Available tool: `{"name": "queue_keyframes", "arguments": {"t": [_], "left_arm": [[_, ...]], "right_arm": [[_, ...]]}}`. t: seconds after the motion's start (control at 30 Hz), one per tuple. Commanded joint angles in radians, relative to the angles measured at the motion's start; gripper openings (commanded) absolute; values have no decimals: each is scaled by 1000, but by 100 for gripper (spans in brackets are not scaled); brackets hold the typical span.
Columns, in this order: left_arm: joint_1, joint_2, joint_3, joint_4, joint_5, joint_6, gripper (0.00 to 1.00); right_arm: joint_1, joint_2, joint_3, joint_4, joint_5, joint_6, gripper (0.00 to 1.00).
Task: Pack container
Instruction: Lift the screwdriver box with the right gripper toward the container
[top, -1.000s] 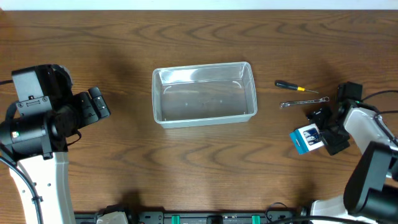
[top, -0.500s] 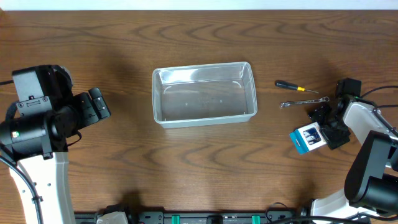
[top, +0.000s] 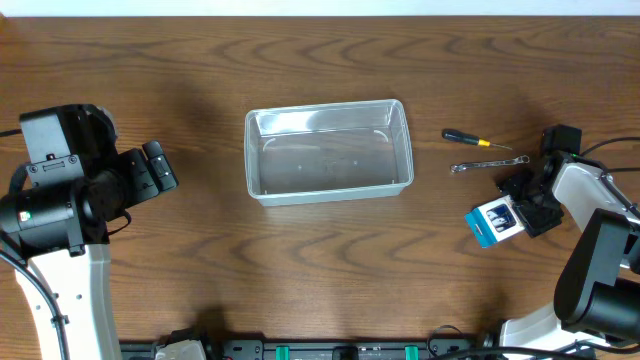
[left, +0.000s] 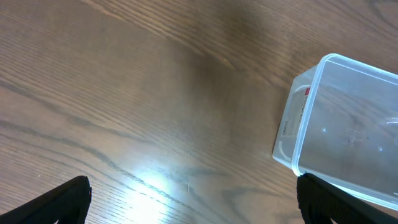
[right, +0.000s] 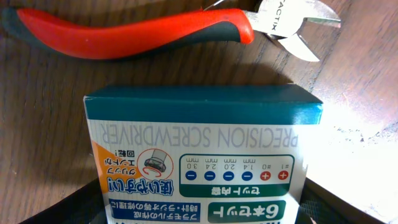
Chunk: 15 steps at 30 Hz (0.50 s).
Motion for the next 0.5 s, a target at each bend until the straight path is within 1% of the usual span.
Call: {"name": "queue_keyframes", "arguments": {"t": [0.0,0.17,0.37,0.47], "left_arm": [[-4,3,10,-3,0,-2,98],[-4,3,10,-3,-1,-2,98],[-4,3,10,-3,-1,-2,98],[-4,3,10,-3,-1,-2,98]], "right_arm": [[0,80,-58,-16,-122,-1,75],[0,77,-56,-16,-124,-25,73],[8,26,-33,-21,-124,-109,73],[25,-32,7,-37,-123,-169,68]]}}
